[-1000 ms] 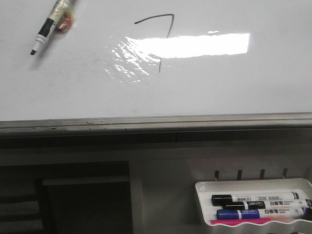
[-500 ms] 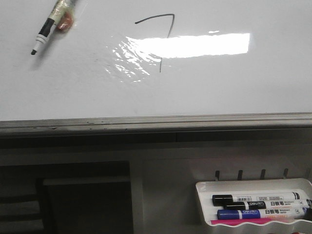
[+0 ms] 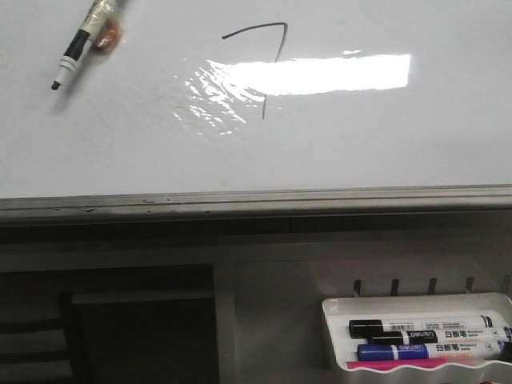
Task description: Write number 7 on whiteboard
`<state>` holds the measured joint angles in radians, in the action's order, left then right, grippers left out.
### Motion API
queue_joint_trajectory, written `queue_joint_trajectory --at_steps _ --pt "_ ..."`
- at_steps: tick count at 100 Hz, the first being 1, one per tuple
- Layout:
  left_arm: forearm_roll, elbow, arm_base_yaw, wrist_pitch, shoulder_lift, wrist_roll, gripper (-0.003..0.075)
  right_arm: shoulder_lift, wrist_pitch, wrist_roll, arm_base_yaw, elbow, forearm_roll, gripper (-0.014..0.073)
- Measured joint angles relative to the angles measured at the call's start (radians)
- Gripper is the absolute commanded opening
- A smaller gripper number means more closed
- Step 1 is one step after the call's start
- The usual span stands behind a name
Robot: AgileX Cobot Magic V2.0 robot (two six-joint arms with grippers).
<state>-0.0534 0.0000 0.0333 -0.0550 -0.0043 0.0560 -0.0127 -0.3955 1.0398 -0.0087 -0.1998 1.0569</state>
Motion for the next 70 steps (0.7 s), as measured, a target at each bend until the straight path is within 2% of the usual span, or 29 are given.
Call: queue_joint_trajectory --at_steps 6,12,24,30,35,50,70 --pt "0.000 0.000 0.000 0.000 0.000 0.000 -0.0020 0.000 0.028 -0.027 0.000 0.000 -0.053 -0.0064" --pt "0.000 0.000 0.000 0.000 0.000 0.000 -0.0020 0.000 0.057 -0.125 0.000 0.000 -0.191 -0.0064" --pt "0.000 0.000 0.000 0.000 0.000 0.000 -0.0020 0.002 0.121 -0.527 0.000 0.015 -0.605 -0.0064" --pt "0.000 0.000 0.000 0.000 0.000 0.000 -0.0020 0.004 0.162 -0.673 0.000 0.041 -0.789 -0.0064" --pt "0.000 0.000 0.000 0.000 0.000 0.000 -0.0020 0.005 0.205 -0.750 0.000 0.071 -0.882 -0.0064" --pt "0.000 0.000 0.000 0.000 0.000 0.000 -0.0020 0.008 0.314 -0.834 0.000 0.185 -1.010 -0.0064" --pt "0.000 0.000 0.000 -0.002 0.000 0.000 -0.0020 0.002 0.311 -0.867 0.000 0.210 -1.070 -0.0064"
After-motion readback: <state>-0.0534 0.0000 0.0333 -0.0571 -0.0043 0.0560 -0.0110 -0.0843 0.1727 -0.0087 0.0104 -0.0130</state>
